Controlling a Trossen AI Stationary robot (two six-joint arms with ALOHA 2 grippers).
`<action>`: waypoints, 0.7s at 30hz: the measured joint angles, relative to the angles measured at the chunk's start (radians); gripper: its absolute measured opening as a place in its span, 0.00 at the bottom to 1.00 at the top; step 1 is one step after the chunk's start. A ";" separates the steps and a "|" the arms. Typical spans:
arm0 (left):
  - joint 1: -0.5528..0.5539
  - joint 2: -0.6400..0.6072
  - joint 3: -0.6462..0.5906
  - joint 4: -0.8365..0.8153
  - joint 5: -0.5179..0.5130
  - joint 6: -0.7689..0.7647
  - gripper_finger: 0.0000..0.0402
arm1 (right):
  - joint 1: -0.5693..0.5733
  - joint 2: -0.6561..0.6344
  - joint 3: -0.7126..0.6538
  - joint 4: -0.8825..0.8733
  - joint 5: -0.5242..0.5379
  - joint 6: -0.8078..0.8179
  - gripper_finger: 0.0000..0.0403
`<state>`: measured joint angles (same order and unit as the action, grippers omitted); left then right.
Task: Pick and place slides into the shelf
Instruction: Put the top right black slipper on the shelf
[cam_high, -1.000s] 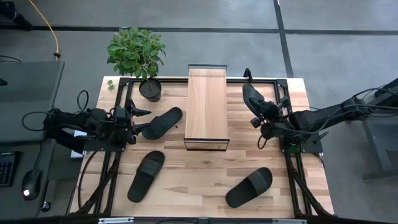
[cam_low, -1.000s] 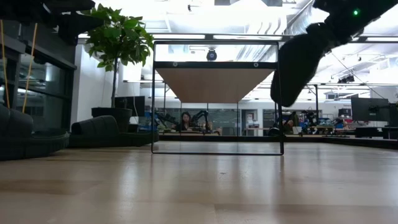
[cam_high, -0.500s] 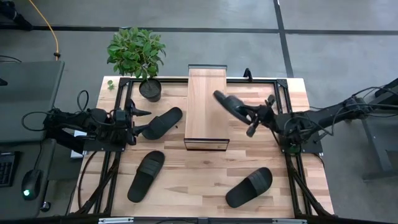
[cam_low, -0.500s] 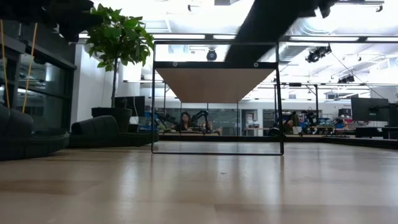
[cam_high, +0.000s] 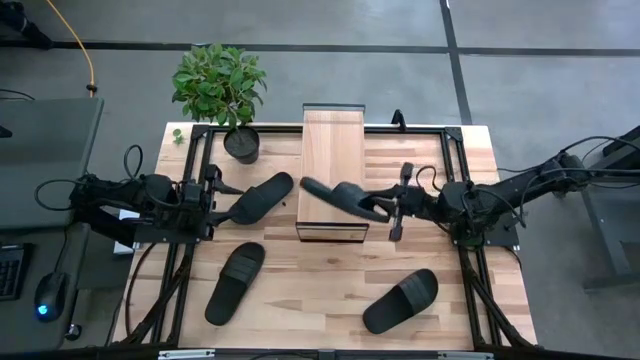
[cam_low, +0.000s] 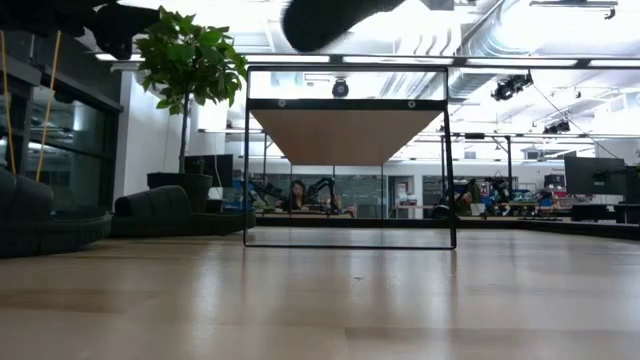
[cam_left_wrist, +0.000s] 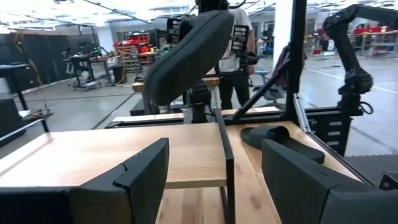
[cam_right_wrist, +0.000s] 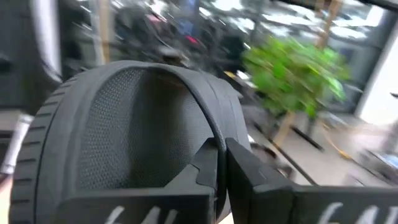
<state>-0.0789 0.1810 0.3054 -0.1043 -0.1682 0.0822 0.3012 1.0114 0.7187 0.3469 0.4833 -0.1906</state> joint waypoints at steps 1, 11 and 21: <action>0.000 0.000 0.000 0.004 0.008 0.000 0.59 | 0.000 0.014 0.000 0.031 -0.030 -0.012 0.00; 0.000 0.080 0.000 0.144 0.097 -0.008 0.59 | -0.016 0.097 0.000 0.218 -0.170 -0.015 0.00; 0.000 0.230 0.000 0.338 0.088 -0.002 0.59 | -0.079 0.149 0.000 0.300 -0.314 0.067 0.00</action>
<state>-0.0792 0.4108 0.3054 0.2341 -0.0806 0.0803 0.2219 1.1606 0.7189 0.6465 0.1692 -0.1238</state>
